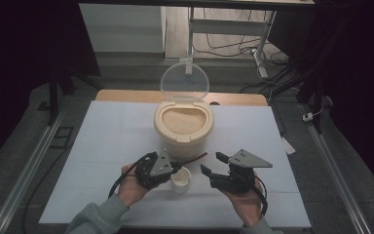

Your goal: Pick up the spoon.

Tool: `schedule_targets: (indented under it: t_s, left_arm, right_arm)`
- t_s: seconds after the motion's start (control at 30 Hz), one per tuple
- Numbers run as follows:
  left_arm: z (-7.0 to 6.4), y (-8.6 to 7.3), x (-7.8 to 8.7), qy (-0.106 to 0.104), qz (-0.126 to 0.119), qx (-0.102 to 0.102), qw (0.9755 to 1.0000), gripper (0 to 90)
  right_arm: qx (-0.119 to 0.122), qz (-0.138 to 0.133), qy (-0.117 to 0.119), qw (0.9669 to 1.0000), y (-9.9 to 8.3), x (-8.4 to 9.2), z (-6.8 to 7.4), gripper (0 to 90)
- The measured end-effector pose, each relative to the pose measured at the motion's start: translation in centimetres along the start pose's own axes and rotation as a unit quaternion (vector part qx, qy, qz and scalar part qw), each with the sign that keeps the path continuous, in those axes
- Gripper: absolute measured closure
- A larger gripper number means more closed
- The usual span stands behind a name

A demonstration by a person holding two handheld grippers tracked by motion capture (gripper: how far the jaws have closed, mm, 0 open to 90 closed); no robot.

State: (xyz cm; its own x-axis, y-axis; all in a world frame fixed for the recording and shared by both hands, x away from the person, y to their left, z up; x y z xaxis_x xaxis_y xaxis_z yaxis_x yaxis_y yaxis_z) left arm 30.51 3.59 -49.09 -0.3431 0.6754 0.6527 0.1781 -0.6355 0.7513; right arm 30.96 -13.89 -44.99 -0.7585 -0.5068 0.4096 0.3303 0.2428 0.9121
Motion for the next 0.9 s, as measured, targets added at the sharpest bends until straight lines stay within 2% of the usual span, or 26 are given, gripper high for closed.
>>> schedule_targets:
  t_s: [0.1, 0.13, 0.23, 0.3, 0.37, 0.5, 0.57, 0.6, 0.63, 0.67, 0.77, 0.9]
  left_arm:
    - [-0.1, 0.2, -0.1, 0.008, -0.006, 0.0, 1.0, 83.7]
    - [-0.1, 0.2, -0.2, 0.011, -0.008, 0.0, 0.9999, 83.7]
    - [-0.1, 0.4, -0.2, 0.021, -0.013, 0.0, 0.9997, 83.6]
    - [-0.1, 0.4, -0.2, 0.031, -0.014, -0.002, 0.9994, 83.6]
    - [-0.1, 0.4, -0.3, 0.041, -0.013, -0.005, 0.9991, 83.7]
    - [-0.1, 0.5, -0.3, 0.057, -0.015, -0.007, 0.9982, 83.7]
    - [0.0, 0.5, -0.4, 0.065, -0.013, -0.01, 0.9978, 83.7]
    - [-0.1, 0.5, -0.5, 0.07, -0.014, -0.01, 0.9974, 83.7]
    - [-0.1, 0.5, -0.5, 0.07, -0.014, -0.01, 0.9974, 83.7]
    - [-0.1, 0.6, -0.6, 0.074, -0.013, -0.012, 0.9971, 83.7]
    - [-0.2, 0.6, -0.7, 0.086, -0.009, -0.018, 0.9961, 83.7]
    - [-0.3, 0.6, -1.1, 0.099, -0.004, -0.024, 0.9947, 83.6]
  right_arm:
    - [-0.026, -0.004, -0.006, 0.9996, 0.0, 0.0, -0.3, 32.4]
    - [-0.026, -0.004, -0.006, 0.9996, 0.0, 0.0, -0.3, 32.4]
    - [-0.054, -0.005, -0.014, 0.9984, 0.0, -0.1, -0.3, 33.1]
    - [-0.061, -0.008, -0.017, 0.998, 0.0, 0.0, -0.2, 33.5]
    - [-0.082, -0.009, -0.026, 0.9963, 0.0, -0.2, 0.3, 34.7]
    - [-0.107, -0.002, -0.036, 0.9936, -0.4, -0.6, 1.2, 35.7]
    - [-0.112, 0.0, -0.041, 0.9929, -0.4, -0.7, 1.4, 36.1]
    - [-0.124, 0.0, -0.046, 0.9913, -0.4, -0.9, 1.9, 37.4]
    - [-0.124, 0.0, -0.046, 0.9913, -0.4, -0.9, 1.9, 37.4]
    - [-0.138, -0.004, -0.05, 0.9892, -0.4, -1.2, 2.3, 39.1]
    - [-0.149, -0.014, -0.054, 0.9873, -0.1, -1.5, 2.9, 40.9]
    - [-0.174, -0.022, -0.067, 0.9822, 0.2, -1.9, 2.7, 46.0]
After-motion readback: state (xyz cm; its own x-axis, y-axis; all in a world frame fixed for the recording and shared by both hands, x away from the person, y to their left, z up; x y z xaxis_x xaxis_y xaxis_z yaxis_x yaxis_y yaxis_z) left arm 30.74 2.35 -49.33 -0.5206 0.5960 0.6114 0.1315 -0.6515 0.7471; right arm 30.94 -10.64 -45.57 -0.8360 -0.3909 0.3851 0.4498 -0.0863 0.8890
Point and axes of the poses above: each handheld gripper's, and its own axes: x roughly backward along the jaws, y roughly out of its top, z roughly to its left, the point moved 7 cm from there along -x, roughly forward along the jaws, and after that the axes turned 11 degrees about -y, right-handed, at the moved point
